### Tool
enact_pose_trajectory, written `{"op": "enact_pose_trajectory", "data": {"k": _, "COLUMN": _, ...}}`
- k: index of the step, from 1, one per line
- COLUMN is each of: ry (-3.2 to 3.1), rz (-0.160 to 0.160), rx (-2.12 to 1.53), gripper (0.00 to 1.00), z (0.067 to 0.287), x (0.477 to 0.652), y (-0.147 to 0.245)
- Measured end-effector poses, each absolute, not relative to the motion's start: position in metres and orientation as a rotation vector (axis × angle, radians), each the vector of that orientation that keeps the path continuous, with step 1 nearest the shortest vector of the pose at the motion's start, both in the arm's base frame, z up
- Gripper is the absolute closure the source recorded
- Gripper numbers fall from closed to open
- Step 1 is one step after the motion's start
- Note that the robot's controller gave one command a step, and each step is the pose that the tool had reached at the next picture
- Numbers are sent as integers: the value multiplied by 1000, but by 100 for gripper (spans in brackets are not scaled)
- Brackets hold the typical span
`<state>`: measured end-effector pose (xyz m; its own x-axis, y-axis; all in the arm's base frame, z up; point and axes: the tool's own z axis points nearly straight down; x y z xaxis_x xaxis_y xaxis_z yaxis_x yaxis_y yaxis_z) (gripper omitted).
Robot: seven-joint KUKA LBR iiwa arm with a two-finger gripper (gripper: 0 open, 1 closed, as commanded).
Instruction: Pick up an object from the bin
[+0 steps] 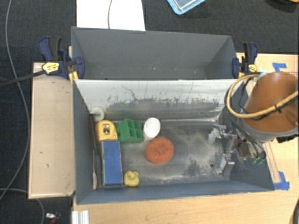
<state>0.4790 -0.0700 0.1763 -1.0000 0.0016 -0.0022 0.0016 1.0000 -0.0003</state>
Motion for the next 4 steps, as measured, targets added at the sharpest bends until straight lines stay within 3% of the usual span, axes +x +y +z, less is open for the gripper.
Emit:
{"op": "enact_pose_trajectory", "data": {"k": 2, "ry": 3111, "rz": 1, "rx": -432, "gripper": 0, "z": 88, "x": 479, "y": -52}}
{"op": "enact_pose_trajectory", "data": {"k": 3, "ry": 3011, "rz": 1, "rx": -878, "gripper": 0, "z": 98, "x": 497, "y": 36}}
{"op": "enact_pose_trajectory", "data": {"k": 4, "ry": 3040, "rz": -4, "rx": -766, "gripper": 0, "z": 71, "x": 499, "y": 66}}
